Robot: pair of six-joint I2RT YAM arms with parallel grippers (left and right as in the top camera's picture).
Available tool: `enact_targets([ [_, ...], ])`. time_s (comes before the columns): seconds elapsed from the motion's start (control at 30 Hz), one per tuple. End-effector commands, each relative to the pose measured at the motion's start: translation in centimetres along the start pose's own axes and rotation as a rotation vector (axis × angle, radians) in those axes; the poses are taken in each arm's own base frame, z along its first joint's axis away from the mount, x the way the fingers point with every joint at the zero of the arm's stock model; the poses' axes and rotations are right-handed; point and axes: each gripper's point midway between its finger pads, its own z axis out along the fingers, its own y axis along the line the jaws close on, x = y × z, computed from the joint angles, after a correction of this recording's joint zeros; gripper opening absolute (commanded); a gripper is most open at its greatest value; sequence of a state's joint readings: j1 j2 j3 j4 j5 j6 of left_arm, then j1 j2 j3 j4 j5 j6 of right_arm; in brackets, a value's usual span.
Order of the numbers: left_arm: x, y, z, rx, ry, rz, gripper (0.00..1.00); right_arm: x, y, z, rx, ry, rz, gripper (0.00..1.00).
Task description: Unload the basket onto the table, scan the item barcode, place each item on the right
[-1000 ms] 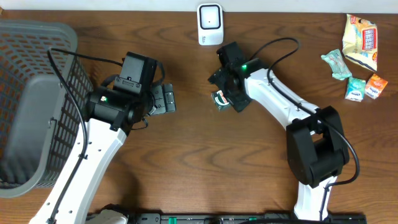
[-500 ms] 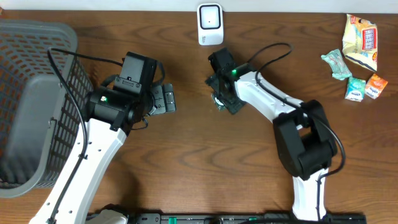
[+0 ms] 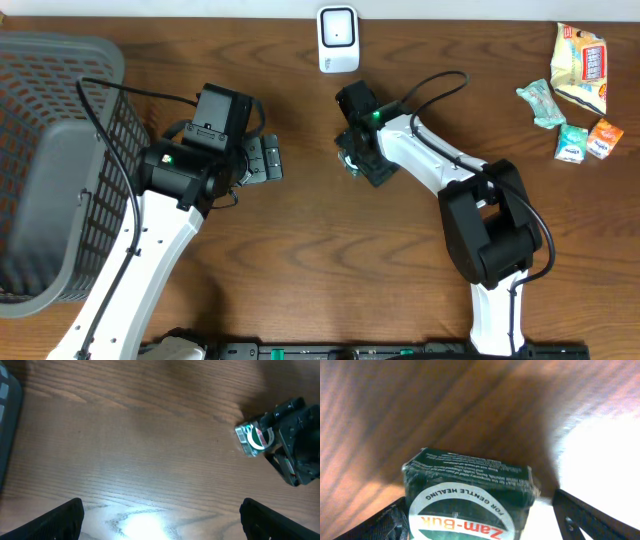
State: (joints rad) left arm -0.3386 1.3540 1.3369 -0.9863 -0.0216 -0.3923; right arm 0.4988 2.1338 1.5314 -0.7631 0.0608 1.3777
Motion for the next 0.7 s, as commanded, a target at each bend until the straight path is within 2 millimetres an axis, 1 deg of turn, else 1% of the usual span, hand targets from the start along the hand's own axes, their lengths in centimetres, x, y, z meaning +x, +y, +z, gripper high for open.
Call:
enact_targets([
  [0.0, -0.3, -0.4, -0.4, 0.014, -0.012, 0.007, 0.98, -0.7, -2.6, 1.9, 0.103, -0.008, -0.026, 0.84],
  [0.2, -0.3, -0.4, -0.4, 0.014, -0.012, 0.008, 0.98, -0.9, -4.4, 1.6, 0.172, 0.013, -0.102, 0.85],
  [0.33, -0.3, -0.4, -0.4, 0.014, -0.012, 0.008, 0.98, -1.7, -4.3, 1.4, 0.162, 0.021, -0.241, 0.86],
  [0.43, -0.3, -0.4, -0.4, 0.014, -0.012, 0.008, 0.98, -1.9, -4.2, 1.4, 0.158, 0.022, -0.284, 0.86],
  [0.47, -0.3, -0.4, -0.4, 0.014, -0.012, 0.008, 0.98, -1.9, -4.2, 1.4, 0.157, 0.023, -0.297, 0.82],
  [0.53, -0.3, -0.4, -0.4, 0.014, -0.012, 0.008, 0.98, -1.6, -4.2, 1.4, 0.159, 0.031, -0.301, 0.77],
  [0.67, -0.3, -0.4, -0.4, 0.014, -0.012, 0.008, 0.98, -0.4, -3.8, 1.5, 0.136, 0.070, -0.308, 0.77],
])
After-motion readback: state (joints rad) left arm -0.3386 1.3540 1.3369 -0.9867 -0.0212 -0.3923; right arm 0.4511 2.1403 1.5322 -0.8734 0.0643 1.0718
